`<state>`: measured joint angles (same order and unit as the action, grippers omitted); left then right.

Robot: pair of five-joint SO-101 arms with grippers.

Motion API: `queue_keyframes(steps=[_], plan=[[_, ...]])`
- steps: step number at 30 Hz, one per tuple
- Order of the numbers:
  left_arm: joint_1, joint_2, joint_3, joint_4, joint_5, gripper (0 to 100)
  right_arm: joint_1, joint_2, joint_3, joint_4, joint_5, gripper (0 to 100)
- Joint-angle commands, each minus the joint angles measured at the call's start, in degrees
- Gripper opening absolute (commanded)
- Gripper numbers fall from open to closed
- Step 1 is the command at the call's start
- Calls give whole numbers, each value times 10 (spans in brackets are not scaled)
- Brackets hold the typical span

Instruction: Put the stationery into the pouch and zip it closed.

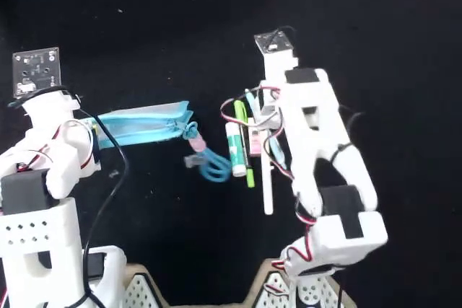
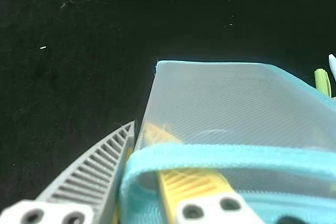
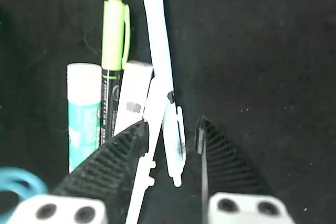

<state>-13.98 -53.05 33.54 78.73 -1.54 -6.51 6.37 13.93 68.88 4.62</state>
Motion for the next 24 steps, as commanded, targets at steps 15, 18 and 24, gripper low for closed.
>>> queue_keyframes(steps=[15,18,24], plan=[[-4,3,17,0,2,30,-139,-67,184,-244,-33,145],[-4,4,17,0,2,30,-141,-67,184,-258,-38,145],[-4,5,17,0,2,30,-142,-72,184,-261,-36,145]])
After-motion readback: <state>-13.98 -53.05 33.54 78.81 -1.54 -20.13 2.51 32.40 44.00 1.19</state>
